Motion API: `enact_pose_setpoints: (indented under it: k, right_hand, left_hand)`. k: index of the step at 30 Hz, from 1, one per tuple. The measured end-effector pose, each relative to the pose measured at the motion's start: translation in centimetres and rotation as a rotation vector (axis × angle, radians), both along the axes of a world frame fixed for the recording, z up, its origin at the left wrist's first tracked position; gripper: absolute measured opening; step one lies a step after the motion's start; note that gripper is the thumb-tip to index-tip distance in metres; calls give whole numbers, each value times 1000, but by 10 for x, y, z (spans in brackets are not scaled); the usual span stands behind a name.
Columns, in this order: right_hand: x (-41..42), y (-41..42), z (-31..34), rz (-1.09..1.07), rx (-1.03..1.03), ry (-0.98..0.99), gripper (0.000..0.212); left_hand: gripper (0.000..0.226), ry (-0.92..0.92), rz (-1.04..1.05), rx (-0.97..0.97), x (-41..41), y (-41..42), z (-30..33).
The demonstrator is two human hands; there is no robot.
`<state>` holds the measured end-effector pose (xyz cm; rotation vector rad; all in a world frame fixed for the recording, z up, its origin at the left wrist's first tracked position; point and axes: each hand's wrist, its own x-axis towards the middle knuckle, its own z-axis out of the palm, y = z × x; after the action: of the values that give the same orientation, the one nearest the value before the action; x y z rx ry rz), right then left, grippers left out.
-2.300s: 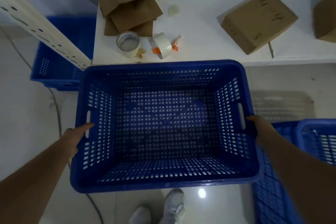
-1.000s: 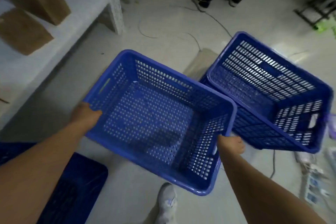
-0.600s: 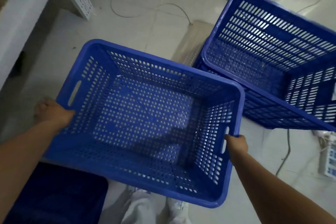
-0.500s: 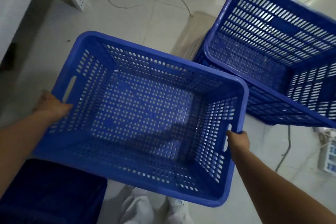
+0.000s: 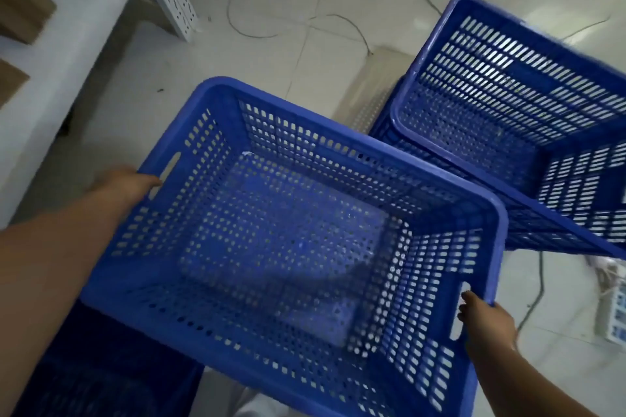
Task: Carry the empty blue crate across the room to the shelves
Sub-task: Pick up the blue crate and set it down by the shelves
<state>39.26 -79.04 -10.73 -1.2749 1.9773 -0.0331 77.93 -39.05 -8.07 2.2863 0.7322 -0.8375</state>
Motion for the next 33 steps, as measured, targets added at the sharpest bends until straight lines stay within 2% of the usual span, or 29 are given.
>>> enact_pose_setpoints:
  k: [3, 7, 10, 13, 17, 19, 21, 24, 26, 31, 33]
  right_hand:
    - [-15, -2, 40, -60, -5, 2, 34]
    - [-28, -2, 118, -140, 8, -87, 33]
    - [-28, -8, 187, -144, 54, -185, 38]
    - [-24, -9, 253, -47, 110, -300, 55]
    - [10, -2, 354, 166, 41, -360, 41]
    - [27, 7, 393, 264, 22, -404, 46]
    - [45, 24, 429, 395, -30, -401, 47]
    - [73, 66, 476, 607, -72, -421, 47]
    - [93, 102, 495, 746, -85, -403, 50]
    - [134, 207, 487, 1076, -113, -373, 66]
    - [136, 255, 478, 1198, -85, -366, 62]
  left_hand:
    - [50, -98, 49, -18, -7, -1, 37]
    - [29, -279, 36, 71, -42, -31, 173]
    - [38, -356, -43, 177, -64, -20, 271]
    - [45, -393, -59, 242, -85, -1, 364]
    - [38, -476, 147, 206, -132, 47, 462]
    - [44, -482, 264, 147, -159, 86, 493]
    - [46, -462, 345, 111, -192, 129, 510]
    - [24, -431, 475, 71, -266, 184, 524]
    - [24, -396, 595, 41, -320, 218, 519]
    - [39, -309, 885, 24, -456, 295, 489]
    - [37, -304, 1013, 5, -502, 318, 473]
